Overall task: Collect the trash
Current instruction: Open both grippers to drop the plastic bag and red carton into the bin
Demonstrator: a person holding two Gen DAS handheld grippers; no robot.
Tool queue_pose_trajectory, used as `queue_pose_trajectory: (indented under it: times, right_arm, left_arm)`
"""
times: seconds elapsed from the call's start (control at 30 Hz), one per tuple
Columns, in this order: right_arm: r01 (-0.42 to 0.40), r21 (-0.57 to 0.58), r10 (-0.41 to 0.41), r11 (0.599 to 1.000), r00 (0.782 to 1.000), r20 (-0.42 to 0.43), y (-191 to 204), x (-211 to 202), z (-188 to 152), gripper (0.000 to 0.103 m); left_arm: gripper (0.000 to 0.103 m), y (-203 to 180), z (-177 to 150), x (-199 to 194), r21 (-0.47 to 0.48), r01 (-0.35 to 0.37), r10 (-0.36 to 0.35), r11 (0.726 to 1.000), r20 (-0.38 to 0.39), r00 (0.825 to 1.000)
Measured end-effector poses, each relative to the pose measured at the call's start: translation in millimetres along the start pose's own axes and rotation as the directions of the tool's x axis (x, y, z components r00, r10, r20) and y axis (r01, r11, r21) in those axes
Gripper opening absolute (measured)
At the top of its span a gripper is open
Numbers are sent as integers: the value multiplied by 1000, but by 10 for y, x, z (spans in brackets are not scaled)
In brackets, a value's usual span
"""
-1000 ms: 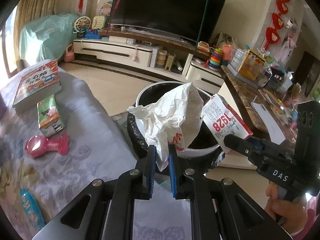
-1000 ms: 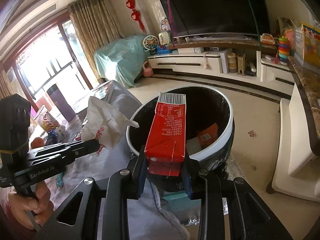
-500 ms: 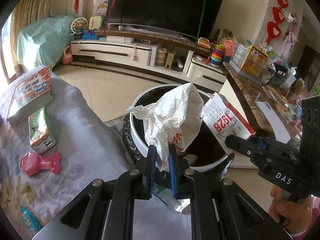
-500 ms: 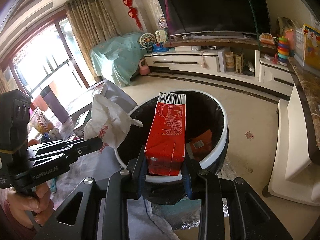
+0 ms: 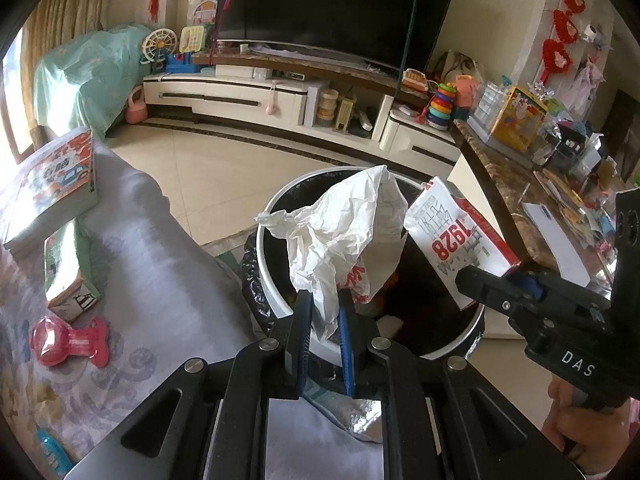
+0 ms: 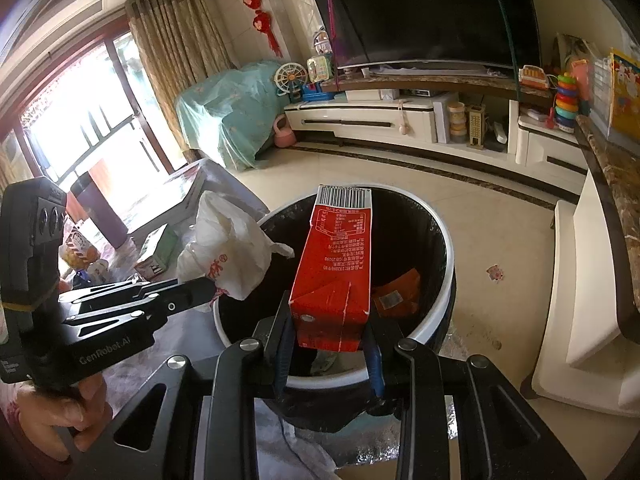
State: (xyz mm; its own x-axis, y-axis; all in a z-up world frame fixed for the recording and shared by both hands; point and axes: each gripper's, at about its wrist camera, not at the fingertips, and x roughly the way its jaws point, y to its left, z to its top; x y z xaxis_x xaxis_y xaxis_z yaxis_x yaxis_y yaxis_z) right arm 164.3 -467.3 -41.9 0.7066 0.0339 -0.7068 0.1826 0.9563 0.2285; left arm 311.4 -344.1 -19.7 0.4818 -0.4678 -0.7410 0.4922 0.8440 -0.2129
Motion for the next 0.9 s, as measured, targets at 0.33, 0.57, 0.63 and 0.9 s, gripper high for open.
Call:
queue_pose_trajectory:
  times: [0.33, 0.57, 0.63, 0.9]
  right_arm:
    - [16, 8, -16, 1000, 1000, -4, -53, 62, 51, 31]
    - [23, 35, -23, 999, 1000, 12, -111, 24, 74, 34]
    - [21, 48, -22, 999, 1000, 22, -145, -8, 79, 38]
    - [-30, 78, 24, 997, 996, 84, -76, -213, 11, 80]
  left_arm:
    - [12, -32, 69, 74, 7, 2, -2, 1000, -8, 1000]
    - [44, -19, 84, 44, -24, 0, 0, 1000, 5, 1000]
    - [47, 6, 66, 11, -27, -1, 2, 1000, 15, 1000]
    - [51, 164, -284, -281, -91, 18, -13, 996, 51, 999]
